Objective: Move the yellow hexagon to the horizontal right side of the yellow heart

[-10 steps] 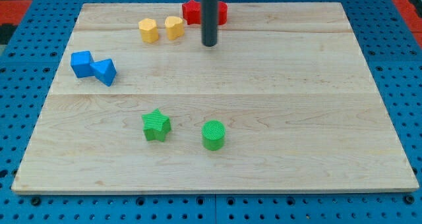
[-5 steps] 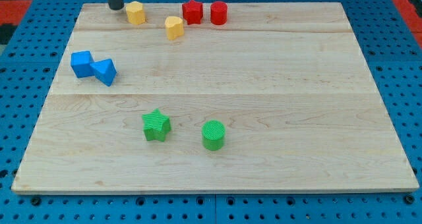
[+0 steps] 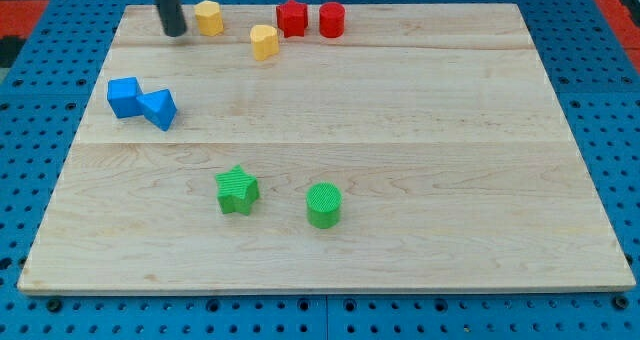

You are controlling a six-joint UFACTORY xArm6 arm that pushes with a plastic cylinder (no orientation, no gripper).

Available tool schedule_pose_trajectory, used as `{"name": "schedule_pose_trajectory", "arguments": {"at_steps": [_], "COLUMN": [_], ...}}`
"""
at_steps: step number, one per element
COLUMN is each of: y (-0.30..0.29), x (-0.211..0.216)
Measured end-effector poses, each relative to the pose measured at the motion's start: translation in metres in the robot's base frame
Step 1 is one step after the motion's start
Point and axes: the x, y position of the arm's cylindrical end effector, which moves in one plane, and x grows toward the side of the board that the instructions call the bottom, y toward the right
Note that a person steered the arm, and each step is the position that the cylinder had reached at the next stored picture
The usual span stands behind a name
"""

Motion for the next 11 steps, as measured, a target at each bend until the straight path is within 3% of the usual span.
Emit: {"name": "schedule_pose_trajectory", "arguments": {"at_steps": [1,2,3,4,6,7,9,11], "y": [0.001,0.028,0.082,0.118,0.077,0.115,0.141,0.245], "x": [-0.041,-0.028,0.012,0.019,-0.027,-0.032,0.022,0.027]}}
